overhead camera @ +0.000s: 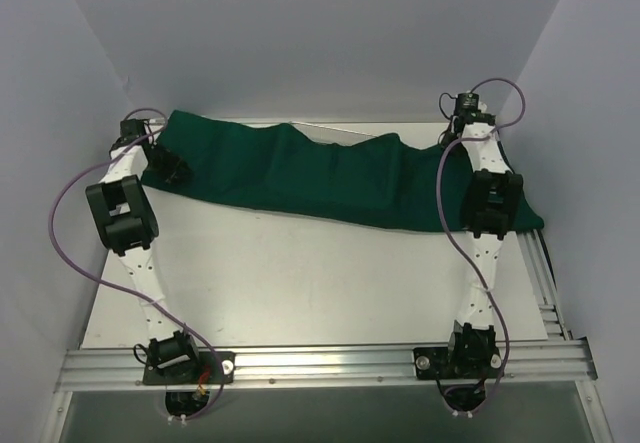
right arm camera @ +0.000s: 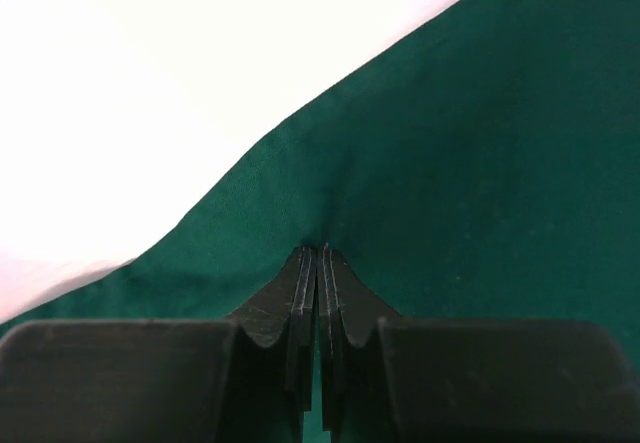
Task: Open and lay out the surgical kit
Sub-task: Open the surgical kit at the center of the board.
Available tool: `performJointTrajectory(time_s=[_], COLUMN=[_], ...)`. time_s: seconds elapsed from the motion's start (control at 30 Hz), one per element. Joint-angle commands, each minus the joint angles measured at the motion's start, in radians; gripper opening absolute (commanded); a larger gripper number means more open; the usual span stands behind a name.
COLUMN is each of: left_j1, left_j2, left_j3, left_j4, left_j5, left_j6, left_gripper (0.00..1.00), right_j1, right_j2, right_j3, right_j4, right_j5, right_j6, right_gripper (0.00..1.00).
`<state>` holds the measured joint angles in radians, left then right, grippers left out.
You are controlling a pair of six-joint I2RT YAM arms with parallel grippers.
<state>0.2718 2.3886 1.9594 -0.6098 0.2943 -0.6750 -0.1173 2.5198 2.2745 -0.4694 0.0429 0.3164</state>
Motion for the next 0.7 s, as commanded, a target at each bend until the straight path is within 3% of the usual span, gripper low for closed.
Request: performJointTrajectory(time_s=[0.0, 0.23, 0.47, 0.67], left_j1=[0.044, 0.107, 0.128, 0.152], left_j2=[0.027, -0.074, -0.147, -0.177], left_j3=[-0.057, -0.208, -0.324, -0.352], left_j4=[-0.048, -0.034, -0.062, -0.047], left_j5=[-0.049, -0.104, -0.158, -0.135], left_j6=[-0.052, -0.035, -0.014, 0.029], left_gripper=[0.37, 0.28, 0.28, 0.24], right_j1=[-0.007, -0.022, -0.032, -0.033], right_j2=[0.04, 0.12, 0.209, 0.228], right_j3=[0.062, 0.123, 0.261, 0.273], right_j4=[-0.003, 0.044, 0.071, 0.127], right_j5=[-0.014, -0.032, -0.113, -0.152], right_j6=[0.023, 0.035, 0.033, 0.059], right_gripper=[0.0, 0.0, 0.0, 0.0])
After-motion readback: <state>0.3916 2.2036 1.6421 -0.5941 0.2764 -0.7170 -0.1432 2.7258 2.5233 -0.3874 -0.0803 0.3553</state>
